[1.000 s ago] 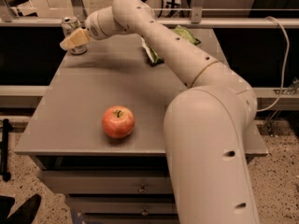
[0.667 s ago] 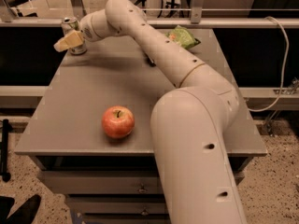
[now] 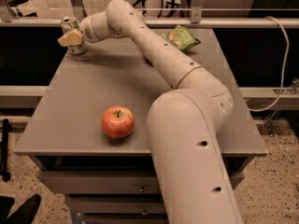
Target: Pick 7up can
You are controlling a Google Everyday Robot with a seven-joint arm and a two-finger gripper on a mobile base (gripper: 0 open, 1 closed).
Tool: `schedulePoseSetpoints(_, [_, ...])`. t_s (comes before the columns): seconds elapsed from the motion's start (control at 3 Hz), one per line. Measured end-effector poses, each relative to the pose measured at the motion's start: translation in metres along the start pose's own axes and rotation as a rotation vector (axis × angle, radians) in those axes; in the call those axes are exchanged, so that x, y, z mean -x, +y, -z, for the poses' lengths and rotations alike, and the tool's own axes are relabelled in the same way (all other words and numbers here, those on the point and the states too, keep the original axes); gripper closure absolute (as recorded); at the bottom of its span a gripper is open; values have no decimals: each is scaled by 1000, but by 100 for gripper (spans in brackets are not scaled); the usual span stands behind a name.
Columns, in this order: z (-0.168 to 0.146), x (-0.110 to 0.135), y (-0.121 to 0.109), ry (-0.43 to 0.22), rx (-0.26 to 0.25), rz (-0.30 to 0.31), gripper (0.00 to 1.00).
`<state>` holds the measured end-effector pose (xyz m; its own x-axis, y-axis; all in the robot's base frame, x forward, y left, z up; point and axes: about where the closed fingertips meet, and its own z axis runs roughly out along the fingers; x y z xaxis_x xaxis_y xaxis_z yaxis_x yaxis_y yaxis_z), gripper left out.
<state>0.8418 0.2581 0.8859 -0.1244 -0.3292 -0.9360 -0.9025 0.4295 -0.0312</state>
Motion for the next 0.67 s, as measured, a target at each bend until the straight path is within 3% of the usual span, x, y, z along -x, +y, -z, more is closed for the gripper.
schedulePoseSetpoints(0.33, [17, 1, -3, -22, 0, -16, 62])
schedulePoseSetpoints(0.67, [55, 8, -4, -76, 25, -12, 85])
